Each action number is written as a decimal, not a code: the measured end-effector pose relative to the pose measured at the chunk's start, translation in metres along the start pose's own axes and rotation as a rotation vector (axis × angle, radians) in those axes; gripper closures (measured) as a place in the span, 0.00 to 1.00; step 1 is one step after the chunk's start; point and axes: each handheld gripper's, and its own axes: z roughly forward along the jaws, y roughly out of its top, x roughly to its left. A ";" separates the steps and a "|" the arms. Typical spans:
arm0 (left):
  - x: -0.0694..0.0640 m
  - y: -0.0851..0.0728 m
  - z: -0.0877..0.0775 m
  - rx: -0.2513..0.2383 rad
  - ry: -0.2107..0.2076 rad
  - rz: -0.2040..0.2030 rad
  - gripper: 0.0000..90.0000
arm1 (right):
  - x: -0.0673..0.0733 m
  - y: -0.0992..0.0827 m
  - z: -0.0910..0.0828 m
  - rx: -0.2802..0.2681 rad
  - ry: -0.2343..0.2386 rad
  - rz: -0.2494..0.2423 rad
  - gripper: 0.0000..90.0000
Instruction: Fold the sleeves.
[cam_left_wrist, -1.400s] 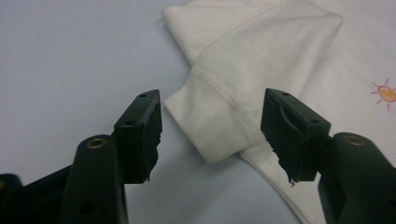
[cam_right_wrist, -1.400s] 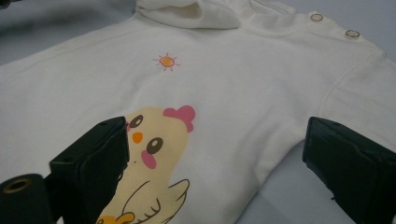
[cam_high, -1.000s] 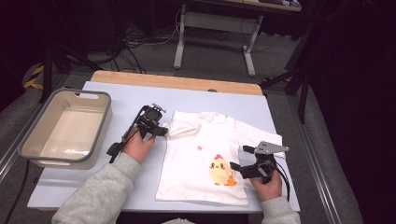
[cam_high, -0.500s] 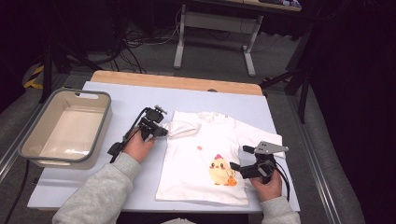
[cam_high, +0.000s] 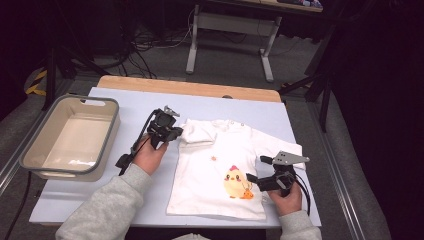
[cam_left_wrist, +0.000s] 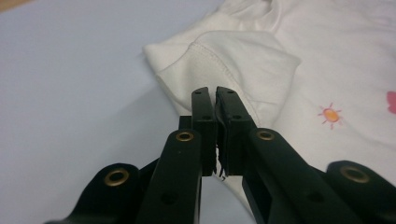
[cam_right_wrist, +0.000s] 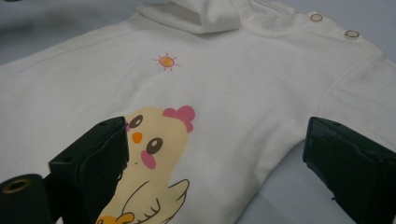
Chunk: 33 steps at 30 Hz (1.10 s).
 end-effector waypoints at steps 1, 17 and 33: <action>-0.003 0.002 -0.002 -0.017 -0.004 0.008 0.96 | 0.000 0.000 0.000 0.000 0.000 -0.001 0.08; -0.065 0.026 0.008 -0.068 -0.116 0.158 0.96 | 0.000 0.000 -0.003 -0.022 -0.004 0.002 0.07; -0.100 0.029 0.033 -0.014 -0.205 0.233 0.96 | -0.001 0.000 -0.008 -0.051 -0.021 0.011 0.06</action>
